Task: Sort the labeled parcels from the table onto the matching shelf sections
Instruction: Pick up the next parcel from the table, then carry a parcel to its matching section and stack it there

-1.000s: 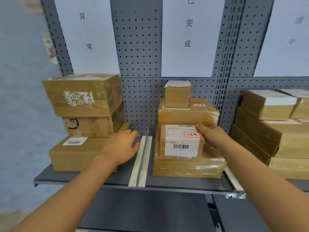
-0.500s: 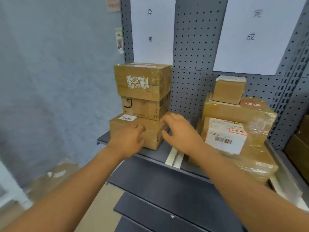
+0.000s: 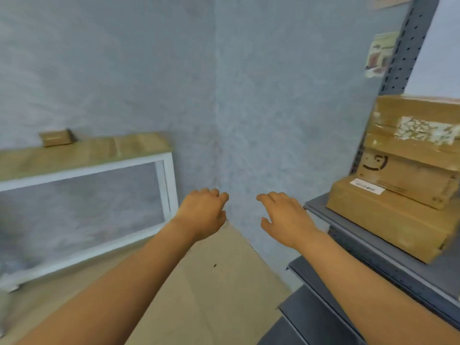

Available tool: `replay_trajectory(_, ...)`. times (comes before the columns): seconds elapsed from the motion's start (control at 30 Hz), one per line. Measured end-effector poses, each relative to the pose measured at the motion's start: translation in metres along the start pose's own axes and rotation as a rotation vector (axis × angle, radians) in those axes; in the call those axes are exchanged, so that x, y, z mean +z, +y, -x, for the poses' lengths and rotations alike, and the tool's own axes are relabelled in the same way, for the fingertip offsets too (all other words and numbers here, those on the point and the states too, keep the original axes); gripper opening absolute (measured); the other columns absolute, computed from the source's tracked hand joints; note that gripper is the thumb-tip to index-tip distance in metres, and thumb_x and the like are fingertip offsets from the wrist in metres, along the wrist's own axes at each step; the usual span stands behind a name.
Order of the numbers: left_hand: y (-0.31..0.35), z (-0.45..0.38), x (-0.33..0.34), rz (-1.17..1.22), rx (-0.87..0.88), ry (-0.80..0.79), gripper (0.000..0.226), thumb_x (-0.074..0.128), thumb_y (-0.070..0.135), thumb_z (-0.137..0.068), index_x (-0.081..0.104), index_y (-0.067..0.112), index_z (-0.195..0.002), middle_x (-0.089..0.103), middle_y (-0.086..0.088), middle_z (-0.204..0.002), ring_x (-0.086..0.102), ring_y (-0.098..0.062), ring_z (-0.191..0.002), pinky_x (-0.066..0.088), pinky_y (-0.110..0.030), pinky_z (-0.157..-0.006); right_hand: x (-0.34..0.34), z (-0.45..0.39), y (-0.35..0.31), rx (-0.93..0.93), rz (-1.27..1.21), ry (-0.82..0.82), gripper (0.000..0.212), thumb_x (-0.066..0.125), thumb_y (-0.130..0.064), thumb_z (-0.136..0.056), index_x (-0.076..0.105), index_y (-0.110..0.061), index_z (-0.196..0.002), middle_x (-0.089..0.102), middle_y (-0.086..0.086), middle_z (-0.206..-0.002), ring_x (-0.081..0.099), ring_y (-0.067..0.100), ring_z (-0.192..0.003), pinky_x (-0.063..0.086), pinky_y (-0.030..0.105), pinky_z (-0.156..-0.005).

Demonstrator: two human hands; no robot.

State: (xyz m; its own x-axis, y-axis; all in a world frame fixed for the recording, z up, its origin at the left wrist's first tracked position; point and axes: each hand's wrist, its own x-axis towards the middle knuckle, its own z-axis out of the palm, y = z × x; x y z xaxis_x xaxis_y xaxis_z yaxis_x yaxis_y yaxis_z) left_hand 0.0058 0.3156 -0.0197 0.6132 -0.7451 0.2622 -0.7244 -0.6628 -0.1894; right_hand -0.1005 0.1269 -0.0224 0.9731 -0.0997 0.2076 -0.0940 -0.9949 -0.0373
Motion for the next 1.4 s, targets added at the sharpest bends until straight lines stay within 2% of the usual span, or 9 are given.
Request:
replay_trajectory(0.27, -0.190, 0.039, 0.035, 0.002, -0.201, -0.062, 0.037, 0.040, 0.032, -0.100, 0.050, 0.018, -0.133, 0.060, -0.004, -0.119, 0.056, -0.027, -0.109, 0.044, -0.036, -0.090, 0.049, -0.141, -0.142, -0.118, -0.111, -0.032, 0.057, 0.050, -0.029, -0.098, 0.032, -0.021, -0.151, 0.047, 0.001, -0.140, 0.041, 0.022, -0.131, 0.033, 0.032, -0.106)
replay_trajectory(0.4, -0.265, 0.052, 0.056, 0.005, -0.305, -0.075, 0.036, 0.041, 0.034, -0.100, 0.051, 0.020, -0.132, 0.060, -0.002, -0.119, 0.056, -0.024, -0.108, 0.042, -0.034, -0.087, 0.068, -0.210, -0.198, -0.175, -0.194, -0.054, 0.057, 0.052, -0.029, -0.098, 0.033, -0.021, -0.152, 0.045, 0.002, -0.144, 0.040, 0.023, -0.133, 0.035, 0.033, -0.108)
replay_trajectory(0.53, -0.333, 0.058, 0.086, -0.007, -0.389, -0.134, 0.036, 0.041, 0.034, -0.100, 0.050, 0.019, -0.131, 0.059, -0.003, -0.120, 0.056, -0.025, -0.109, 0.043, -0.035, -0.091, 0.094, -0.282, -0.251, -0.294, -0.141, -0.095, 0.057, 0.051, -0.029, -0.098, 0.033, -0.020, -0.151, 0.046, 0.002, -0.141, 0.041, 0.024, -0.131, 0.037, 0.036, -0.107)
replay_trajectory(0.67, -0.408, 0.045, 0.120, -0.029, -0.464, -0.176, 0.037, 0.041, 0.035, -0.100, 0.049, 0.018, -0.132, 0.059, -0.004, -0.122, 0.056, -0.026, -0.111, 0.044, -0.037, -0.093, 0.129, -0.364, -0.302, -0.437, -0.118, -0.102, 0.056, 0.049, -0.028, -0.098, 0.032, -0.020, -0.151, 0.047, 0.002, -0.139, 0.041, 0.024, -0.130, 0.035, 0.034, -0.105)
replay_trajectory(0.93, -0.572, -0.002, 0.150, -0.068, -0.622, -0.175, 0.038, 0.040, 0.036, -0.100, 0.048, 0.020, -0.134, 0.059, -0.002, -0.122, 0.056, -0.023, -0.112, 0.043, -0.035, -0.092, 0.165, -0.547, -0.393, -0.555, -0.181, -0.118, 0.052, 0.048, -0.026, -0.096, 0.038, -0.016, -0.147, 0.049, 0.006, -0.137, 0.044, 0.029, -0.129, 0.039, 0.039, -0.103)
replay_trajectory(1.13, -0.679, -0.002, 0.173, -0.072, -0.752, -0.179, 0.039, 0.042, 0.038, -0.099, 0.049, 0.021, -0.134, 0.061, -0.001, -0.122, 0.057, -0.024, -0.112, 0.045, -0.037, -0.092, 0.194, -0.643, -0.473, -0.669, -0.193, -0.134, 0.054, 0.051, -0.029, -0.096, 0.037, -0.017, -0.147, 0.051, 0.006, -0.134, 0.046, 0.027, -0.125, 0.040, 0.037, -0.102)
replay_trajectory(1.4, -0.833, -0.026, 0.223, -0.060, -0.747, -0.189, 0.040, 0.042, 0.038, -0.099, 0.049, 0.022, -0.135, 0.060, -0.001, -0.120, 0.057, -0.023, -0.108, 0.042, -0.034, -0.087, 0.238, -0.771, -0.553, -0.650, -0.191, -0.138, 0.051, 0.051, -0.032, -0.096, 0.041, -0.018, -0.143, 0.053, 0.004, -0.131, 0.049, 0.026, -0.119, 0.044, 0.037, -0.096)
